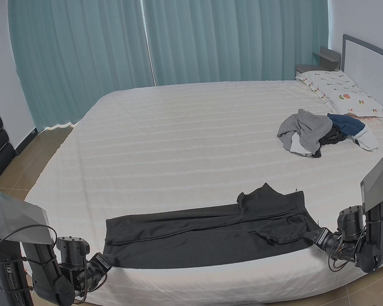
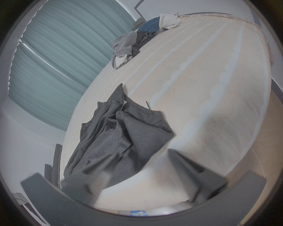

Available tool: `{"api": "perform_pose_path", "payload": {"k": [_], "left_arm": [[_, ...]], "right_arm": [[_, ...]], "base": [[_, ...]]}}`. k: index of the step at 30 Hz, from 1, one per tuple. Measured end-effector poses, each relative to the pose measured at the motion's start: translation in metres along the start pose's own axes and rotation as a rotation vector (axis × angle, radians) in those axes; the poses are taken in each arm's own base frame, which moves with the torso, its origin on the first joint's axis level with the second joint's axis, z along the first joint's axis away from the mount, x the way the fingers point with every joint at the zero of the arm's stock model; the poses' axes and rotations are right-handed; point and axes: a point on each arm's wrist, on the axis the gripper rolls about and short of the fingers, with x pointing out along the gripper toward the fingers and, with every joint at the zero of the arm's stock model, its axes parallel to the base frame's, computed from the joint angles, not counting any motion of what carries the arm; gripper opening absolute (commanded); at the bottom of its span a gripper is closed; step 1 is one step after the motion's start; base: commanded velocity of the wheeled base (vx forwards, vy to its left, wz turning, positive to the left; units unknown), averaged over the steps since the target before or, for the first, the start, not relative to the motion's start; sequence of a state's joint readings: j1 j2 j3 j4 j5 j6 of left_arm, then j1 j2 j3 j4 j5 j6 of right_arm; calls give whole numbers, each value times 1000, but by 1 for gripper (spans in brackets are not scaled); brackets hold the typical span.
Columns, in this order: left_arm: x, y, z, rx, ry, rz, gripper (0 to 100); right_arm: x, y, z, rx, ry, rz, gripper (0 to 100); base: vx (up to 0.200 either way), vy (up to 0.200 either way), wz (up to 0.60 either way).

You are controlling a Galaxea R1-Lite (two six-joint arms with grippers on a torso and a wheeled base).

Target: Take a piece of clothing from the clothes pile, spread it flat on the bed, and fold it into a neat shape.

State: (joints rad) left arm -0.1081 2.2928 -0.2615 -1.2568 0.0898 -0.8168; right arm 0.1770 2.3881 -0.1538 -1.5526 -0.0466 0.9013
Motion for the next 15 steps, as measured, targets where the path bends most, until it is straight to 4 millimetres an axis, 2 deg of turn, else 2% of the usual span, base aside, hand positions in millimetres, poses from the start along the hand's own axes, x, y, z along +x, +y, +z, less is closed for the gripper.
{"api": "perform_pose_path", "payload": {"k": [8, 12, 15], "left_arm": [[-8, -2, 4, -7, 0, -38, 100], [-16, -4, 12, -38, 18, -102, 100], [-24, -6, 21, -113, 46, -179, 100]], "right_arm": [[-13, 11, 16, 18, -57, 64, 100], [-28, 24, 26, 26, -99, 133, 100], [-40, 39, 25, 53, -96, 211, 100]], "base": [[0, 0, 0], [0, 0, 0], [0, 0, 0]]}}
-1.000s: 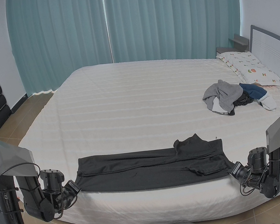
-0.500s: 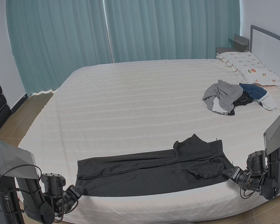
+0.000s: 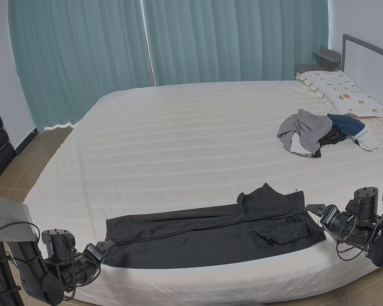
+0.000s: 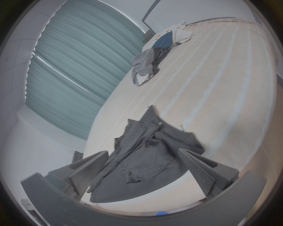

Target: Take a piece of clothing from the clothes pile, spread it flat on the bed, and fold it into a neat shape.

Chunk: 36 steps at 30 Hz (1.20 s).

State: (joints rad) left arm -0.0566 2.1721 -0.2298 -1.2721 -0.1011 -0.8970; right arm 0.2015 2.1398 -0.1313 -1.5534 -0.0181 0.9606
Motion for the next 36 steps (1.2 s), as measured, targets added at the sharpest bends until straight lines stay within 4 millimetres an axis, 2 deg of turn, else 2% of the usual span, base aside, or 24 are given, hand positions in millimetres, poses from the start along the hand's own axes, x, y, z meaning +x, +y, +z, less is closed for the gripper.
{"api": "perform_pose_path", "payload": {"k": [5, 11, 19, 27, 36], "left_arm": [[-6, -4, 7, -63, -3, -47, 100], [-7, -6, 14, -90, -7, -77, 100], [-1, -5, 15, -115, 10, -85, 100], [7, -3, 13, -117, 23, -79, 100], [9, -2, 11, -115, 27, -70, 100]], "right_arm": [[-2, 12, -12, 36, 53, 55, 100], [0, 17, -19, 49, 112, 92, 100], [23, 7, -34, 63, 181, 62, 100], [43, 3, -41, 89, 193, 53, 100], [50, -1, -48, 84, 196, 37, 100]], "base": [[0, 0, 0], [0, 0, 0], [0, 0, 0], [0, 0, 0], [0, 0, 0]]}}
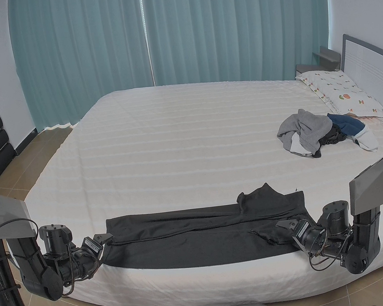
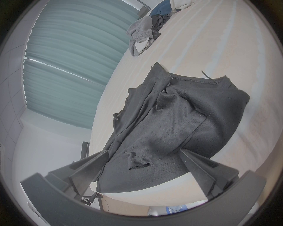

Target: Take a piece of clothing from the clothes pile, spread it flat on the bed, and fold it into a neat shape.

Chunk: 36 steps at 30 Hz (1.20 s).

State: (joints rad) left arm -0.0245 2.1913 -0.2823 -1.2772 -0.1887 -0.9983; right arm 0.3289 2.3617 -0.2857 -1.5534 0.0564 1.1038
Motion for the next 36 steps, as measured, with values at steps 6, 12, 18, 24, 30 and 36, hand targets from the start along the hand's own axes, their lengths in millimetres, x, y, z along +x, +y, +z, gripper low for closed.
{"api": "perform_pose_path", "payload": {"k": [6, 12, 18, 24, 30, 36], "left_arm": [[2, 0, -2, 6, 1, 7, 100], [2, 1, -3, 7, 4, 9, 100], [3, 1, -3, 9, 6, 11, 100], [3, 1, -3, 8, 7, 12, 100], [3, 1, -3, 9, 7, 12, 100], [3, 1, -3, 10, 7, 13, 100]], "right_arm": [[2, -2, -3, -9, -7, -19, 100], [1, -2, -8, -16, 2, -24, 100], [3, -2, -8, -17, -4, -27, 100], [9, -4, -8, -20, -50, -45, 0], [7, -4, -10, -23, -45, -52, 0], [-1, 1, -12, -29, -32, -43, 0]], "base": [[0, 0, 0], [0, 0, 0], [0, 0, 0], [0, 0, 0], [0, 0, 0], [0, 0, 0]]}}
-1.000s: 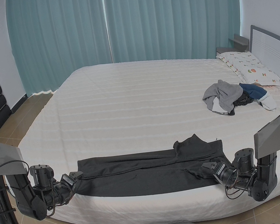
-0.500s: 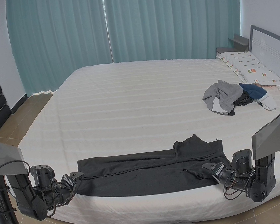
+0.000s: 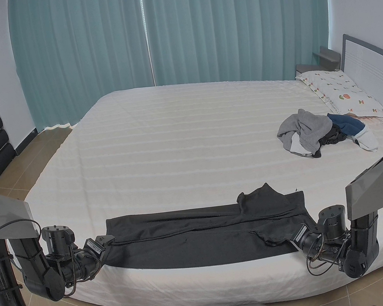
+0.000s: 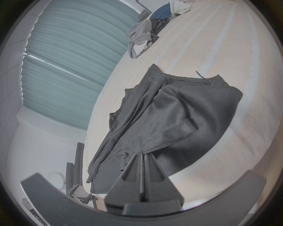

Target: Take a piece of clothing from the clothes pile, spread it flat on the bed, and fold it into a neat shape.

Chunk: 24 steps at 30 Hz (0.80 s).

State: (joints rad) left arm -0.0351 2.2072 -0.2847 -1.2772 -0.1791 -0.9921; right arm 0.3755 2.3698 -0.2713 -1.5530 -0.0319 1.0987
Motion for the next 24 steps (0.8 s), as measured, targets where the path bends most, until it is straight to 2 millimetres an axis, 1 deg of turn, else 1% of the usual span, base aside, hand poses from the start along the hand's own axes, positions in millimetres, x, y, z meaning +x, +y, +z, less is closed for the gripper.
{"api": "perform_pose_path", "payload": {"k": [7, 15, 16, 24], "left_arm": [[0, 0, 0, 0, 0, 1, 100], [0, 0, 0, 0, 0, 1, 100], [0, 0, 0, 0, 0, 1, 100], [0, 0, 0, 1, 1, 1, 100]], "right_arm": [[-13, 5, -5, -10, 23, 9, 0], [-22, 1, -9, -22, 44, -19, 0], [-23, 0, -9, -25, 47, -24, 100], [-28, -4, -11, -62, 59, -46, 100]], "base": [[0, 0, 0], [0, 0, 0], [0, 0, 0], [0, 0, 0]]}}
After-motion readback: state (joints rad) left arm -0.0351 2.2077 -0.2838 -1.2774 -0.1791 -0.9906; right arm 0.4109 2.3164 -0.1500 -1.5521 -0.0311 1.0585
